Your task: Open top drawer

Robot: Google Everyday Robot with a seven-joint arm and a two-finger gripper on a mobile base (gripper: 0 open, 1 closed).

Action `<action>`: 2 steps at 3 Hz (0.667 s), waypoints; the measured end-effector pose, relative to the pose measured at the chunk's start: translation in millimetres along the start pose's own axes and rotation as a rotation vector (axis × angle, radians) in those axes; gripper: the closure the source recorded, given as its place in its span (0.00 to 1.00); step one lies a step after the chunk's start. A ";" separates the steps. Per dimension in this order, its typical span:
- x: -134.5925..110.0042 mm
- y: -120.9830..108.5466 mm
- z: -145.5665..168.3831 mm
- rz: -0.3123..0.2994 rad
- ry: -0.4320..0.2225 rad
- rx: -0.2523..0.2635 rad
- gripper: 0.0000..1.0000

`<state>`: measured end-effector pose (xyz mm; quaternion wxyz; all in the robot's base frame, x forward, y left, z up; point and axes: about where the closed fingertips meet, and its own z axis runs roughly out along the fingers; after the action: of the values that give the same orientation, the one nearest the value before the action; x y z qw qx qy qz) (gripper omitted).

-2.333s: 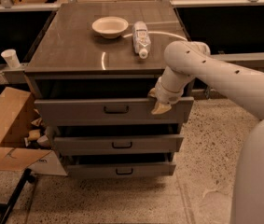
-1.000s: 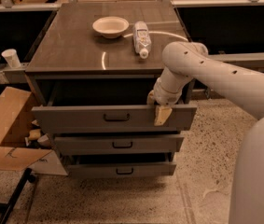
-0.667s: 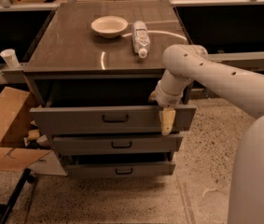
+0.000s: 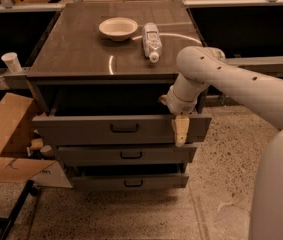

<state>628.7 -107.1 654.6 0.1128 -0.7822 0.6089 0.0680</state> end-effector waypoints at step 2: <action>-3.2 55.8 -6.3 0.013 -0.059 -0.100 0.00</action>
Offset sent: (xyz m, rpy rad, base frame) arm -0.0873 -0.0228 0.0017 0.0406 0.1748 0.0072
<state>573.7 -118.8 656.3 0.0908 -0.7807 0.6061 0.1221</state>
